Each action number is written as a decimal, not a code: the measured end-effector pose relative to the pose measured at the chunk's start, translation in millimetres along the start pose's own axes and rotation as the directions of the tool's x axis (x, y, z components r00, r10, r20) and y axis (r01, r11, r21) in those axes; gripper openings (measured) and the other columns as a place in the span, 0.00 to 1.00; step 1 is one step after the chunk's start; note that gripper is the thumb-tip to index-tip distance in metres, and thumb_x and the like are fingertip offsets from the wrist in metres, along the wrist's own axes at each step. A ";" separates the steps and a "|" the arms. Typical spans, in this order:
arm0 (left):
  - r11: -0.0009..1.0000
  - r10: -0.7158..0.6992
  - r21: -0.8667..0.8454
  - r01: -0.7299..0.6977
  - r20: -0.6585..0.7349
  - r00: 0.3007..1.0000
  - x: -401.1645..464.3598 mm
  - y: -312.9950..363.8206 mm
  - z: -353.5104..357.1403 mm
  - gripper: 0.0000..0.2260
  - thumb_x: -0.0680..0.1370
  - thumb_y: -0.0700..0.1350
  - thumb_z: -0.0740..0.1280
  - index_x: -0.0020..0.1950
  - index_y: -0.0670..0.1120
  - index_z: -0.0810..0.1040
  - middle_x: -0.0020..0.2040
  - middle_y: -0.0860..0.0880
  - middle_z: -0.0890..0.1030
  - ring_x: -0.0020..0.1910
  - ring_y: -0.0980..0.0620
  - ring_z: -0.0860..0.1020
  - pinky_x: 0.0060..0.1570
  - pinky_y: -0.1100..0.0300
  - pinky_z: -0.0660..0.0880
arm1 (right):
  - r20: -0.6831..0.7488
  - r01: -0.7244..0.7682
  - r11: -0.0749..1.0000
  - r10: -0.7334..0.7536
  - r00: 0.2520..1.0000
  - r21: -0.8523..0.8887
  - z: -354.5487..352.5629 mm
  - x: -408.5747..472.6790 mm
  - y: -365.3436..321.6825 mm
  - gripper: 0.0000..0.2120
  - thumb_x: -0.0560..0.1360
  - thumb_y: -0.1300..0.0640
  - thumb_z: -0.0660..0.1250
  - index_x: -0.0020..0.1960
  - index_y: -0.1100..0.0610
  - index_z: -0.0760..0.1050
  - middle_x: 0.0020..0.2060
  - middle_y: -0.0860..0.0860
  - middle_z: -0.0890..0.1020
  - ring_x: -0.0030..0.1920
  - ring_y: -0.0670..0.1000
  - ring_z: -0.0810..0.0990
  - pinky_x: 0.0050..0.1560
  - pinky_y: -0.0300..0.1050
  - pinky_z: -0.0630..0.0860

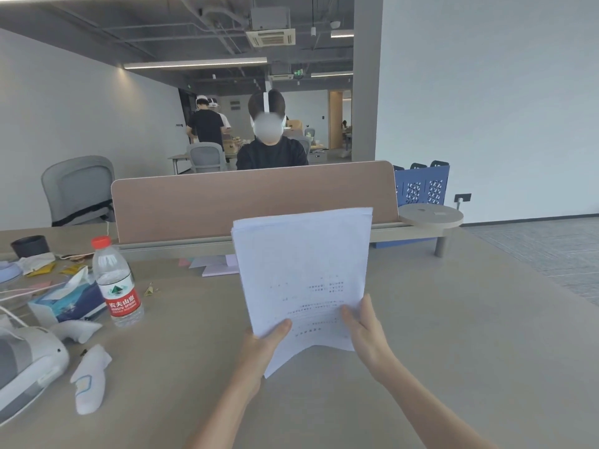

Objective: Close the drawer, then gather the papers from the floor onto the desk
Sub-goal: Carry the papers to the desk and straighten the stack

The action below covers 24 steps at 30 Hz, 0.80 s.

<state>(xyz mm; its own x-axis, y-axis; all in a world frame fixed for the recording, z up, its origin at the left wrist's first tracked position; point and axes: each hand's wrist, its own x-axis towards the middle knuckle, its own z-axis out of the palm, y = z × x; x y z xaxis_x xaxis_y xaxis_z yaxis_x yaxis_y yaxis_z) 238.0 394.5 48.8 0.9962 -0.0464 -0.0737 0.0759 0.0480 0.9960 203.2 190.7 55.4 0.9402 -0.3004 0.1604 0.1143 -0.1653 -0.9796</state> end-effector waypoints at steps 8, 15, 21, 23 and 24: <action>0.992 -0.009 0.128 -0.003 0.093 0.996 -5.7 8.8 15.2 0.03 0.77 0.51 0.72 0.49 0.59 0.82 0.46 0.64 0.86 0.53 0.60 0.82 0.54 0.58 0.77 | 0.008 -0.102 0.995 0.102 0.995 0.013 -22.1 3.9 8.9 0.09 0.82 0.58 0.59 0.58 0.64 0.68 0.46 0.48 0.76 0.46 0.50 0.74 0.44 0.43 0.70; 0.998 -0.033 0.063 0.022 0.171 0.985 -21.0 25.7 78.3 0.11 0.81 0.54 0.65 0.57 0.52 0.83 0.50 0.57 0.88 0.47 0.60 0.86 0.42 0.60 0.78 | -0.065 -0.164 0.982 0.171 0.983 0.096 -103.9 2.1 -3.6 0.09 0.79 0.62 0.64 0.56 0.54 0.80 0.53 0.56 0.86 0.54 0.60 0.85 0.59 0.59 0.79; 0.993 -0.112 -0.009 0.114 0.152 0.982 -26.3 10.6 145.6 0.12 0.82 0.51 0.59 0.62 0.51 0.77 0.55 0.50 0.83 0.51 0.50 0.83 0.40 0.56 0.77 | -0.144 -0.289 0.948 0.307 0.941 0.136 -173.8 -5.2 5.0 0.17 0.75 0.67 0.60 0.52 0.57 0.85 0.50 0.59 0.88 0.53 0.64 0.86 0.58 0.62 0.80; 0.995 -0.099 0.009 0.099 0.145 0.984 -29.0 8.8 166.9 0.08 0.82 0.48 0.59 0.55 0.52 0.77 0.53 0.51 0.82 0.48 0.51 0.81 0.41 0.55 0.77 | -0.157 -0.330 0.937 0.345 0.925 0.118 -197.1 -4.6 9.9 0.16 0.75 0.67 0.61 0.53 0.56 0.85 0.49 0.59 0.88 0.50 0.63 0.87 0.55 0.61 0.82; 0.995 -0.094 0.033 0.090 0.147 0.985 -28.2 6.7 176.5 0.07 0.82 0.47 0.59 0.51 0.53 0.77 0.53 0.50 0.82 0.48 0.49 0.81 0.44 0.53 0.79 | -0.161 -0.344 0.932 0.359 0.919 0.114 -208.3 -3.6 12.8 0.15 0.76 0.67 0.62 0.53 0.56 0.85 0.50 0.58 0.88 0.48 0.61 0.88 0.53 0.58 0.84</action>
<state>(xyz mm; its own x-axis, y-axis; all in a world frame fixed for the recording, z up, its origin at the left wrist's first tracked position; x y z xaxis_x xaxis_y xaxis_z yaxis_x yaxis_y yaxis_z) 202.9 220.0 66.6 0.9676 -0.1967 -0.1583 0.1637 0.0111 0.9865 134.4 -6.0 67.5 0.8538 -0.4869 -0.1843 -0.1799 0.0561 -0.9821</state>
